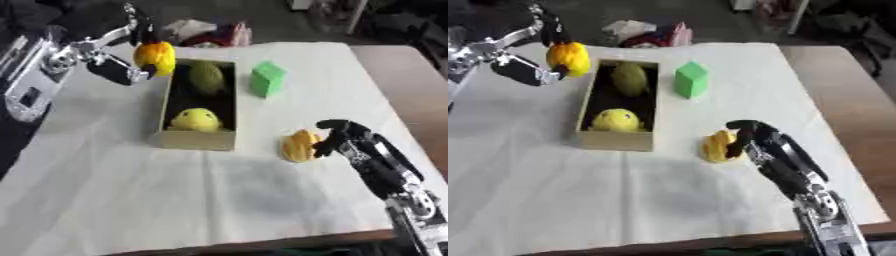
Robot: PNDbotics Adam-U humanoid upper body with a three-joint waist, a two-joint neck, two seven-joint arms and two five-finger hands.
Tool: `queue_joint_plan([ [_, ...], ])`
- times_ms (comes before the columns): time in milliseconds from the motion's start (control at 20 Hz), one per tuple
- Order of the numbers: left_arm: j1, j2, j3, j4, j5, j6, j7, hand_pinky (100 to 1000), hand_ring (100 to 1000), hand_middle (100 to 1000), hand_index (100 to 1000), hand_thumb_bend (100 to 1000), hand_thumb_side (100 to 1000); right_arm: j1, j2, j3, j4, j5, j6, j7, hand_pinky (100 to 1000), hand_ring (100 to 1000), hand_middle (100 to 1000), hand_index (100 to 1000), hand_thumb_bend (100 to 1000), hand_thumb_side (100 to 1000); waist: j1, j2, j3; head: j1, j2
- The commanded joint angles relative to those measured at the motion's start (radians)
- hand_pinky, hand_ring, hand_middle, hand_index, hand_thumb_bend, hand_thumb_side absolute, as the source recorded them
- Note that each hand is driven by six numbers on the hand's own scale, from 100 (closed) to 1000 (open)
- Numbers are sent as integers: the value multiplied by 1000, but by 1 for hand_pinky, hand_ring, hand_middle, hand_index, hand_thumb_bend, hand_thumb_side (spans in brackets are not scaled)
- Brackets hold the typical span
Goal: Pick up objects on the table and place them in the box.
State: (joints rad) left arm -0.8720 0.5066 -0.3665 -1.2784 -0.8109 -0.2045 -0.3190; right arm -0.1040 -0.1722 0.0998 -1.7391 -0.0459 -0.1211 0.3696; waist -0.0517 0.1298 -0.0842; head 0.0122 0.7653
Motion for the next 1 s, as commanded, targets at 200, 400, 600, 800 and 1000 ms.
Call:
queue_joint_plan([
  [200, -38, -63, 12, 124, -55, -32, 89, 705, 555, 550, 701, 279, 160, -9, -6, 3, -13, -6, -1, 9, 735, 530, 399, 777, 100, 618, 0, -7, -10, 12, 5],
  [400, -34, -75, 10, 159, -70, -37, 106, 718, 597, 590, 733, 313, 166, -9, -5, 2, -13, -6, 0, 9, 735, 531, 399, 777, 100, 618, 1, -7, -13, 14, 5],
  [600, -26, -73, 5, 175, -98, -43, 72, 752, 686, 704, 816, 393, 171, -9, -4, 2, -14, -6, 0, 10, 735, 531, 399, 777, 100, 618, 2, -7, -14, 12, 5],
  [800, -14, -57, 14, 155, -85, -47, 42, 769, 718, 752, 845, 381, 287, -9, -3, -1, -14, -6, -1, 9, 736, 532, 400, 777, 100, 616, 3, -6, -11, 10, 5],
  [1000, 15, -14, 22, 49, 16, -30, 55, 764, 684, 716, 832, 307, 253, -10, -8, -9, -14, 1, -4, 4, 736, 532, 400, 778, 100, 611, 5, -5, -3, 3, 5],
])
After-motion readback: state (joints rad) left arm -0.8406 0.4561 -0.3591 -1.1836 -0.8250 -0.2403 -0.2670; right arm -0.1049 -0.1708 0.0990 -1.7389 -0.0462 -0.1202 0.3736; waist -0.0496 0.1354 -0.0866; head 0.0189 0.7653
